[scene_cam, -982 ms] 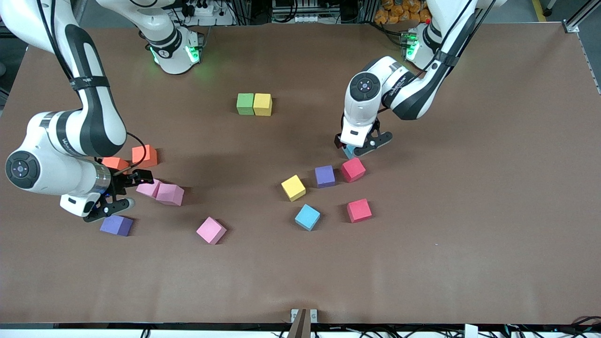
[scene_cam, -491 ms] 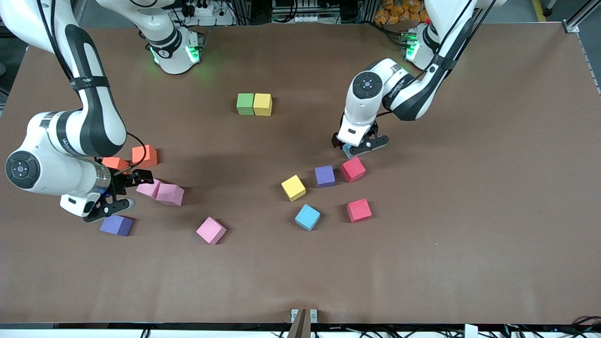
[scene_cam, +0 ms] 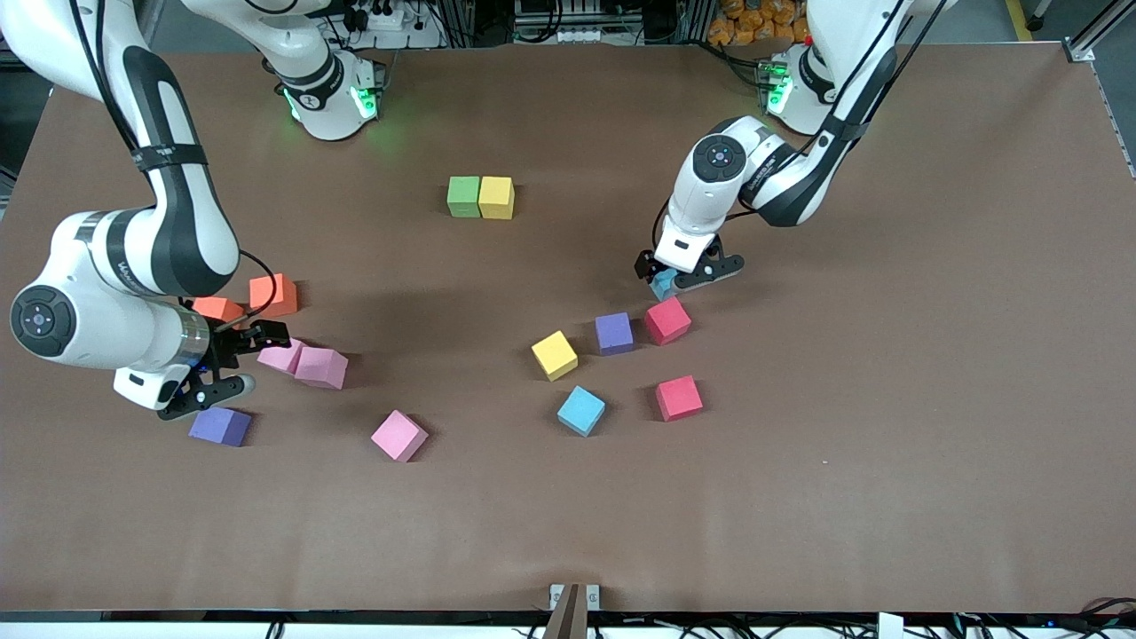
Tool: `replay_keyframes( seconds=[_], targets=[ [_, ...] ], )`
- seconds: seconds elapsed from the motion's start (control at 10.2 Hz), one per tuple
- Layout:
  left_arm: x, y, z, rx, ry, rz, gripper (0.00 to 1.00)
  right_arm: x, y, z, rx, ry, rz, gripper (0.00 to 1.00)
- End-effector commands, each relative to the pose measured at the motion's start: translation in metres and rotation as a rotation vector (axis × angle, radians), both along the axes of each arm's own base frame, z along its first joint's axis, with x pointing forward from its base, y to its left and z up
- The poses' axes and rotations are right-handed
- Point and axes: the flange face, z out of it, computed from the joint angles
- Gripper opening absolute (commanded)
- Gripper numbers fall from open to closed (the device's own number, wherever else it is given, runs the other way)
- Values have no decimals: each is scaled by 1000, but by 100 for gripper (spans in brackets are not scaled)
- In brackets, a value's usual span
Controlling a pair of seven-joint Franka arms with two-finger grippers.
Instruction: Form number 2 with 11 blocks
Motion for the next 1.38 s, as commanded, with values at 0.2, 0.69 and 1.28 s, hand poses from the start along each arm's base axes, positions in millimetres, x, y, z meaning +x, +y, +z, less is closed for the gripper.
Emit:
replay_keyframes(
  seconds=[0.2, 0.69, 1.28],
  targets=[
    [-6, 3, -13, 9, 14, -6, 100, 0, 0, 1, 3, -3, 7, 100],
    [0, -9, -9, -10, 9, 116, 41, 0, 0, 1, 3, -3, 7, 100],
    [23, -32, 7, -70, 7, 477, 15, 0, 0, 1, 3, -3, 7, 100]
  ],
)
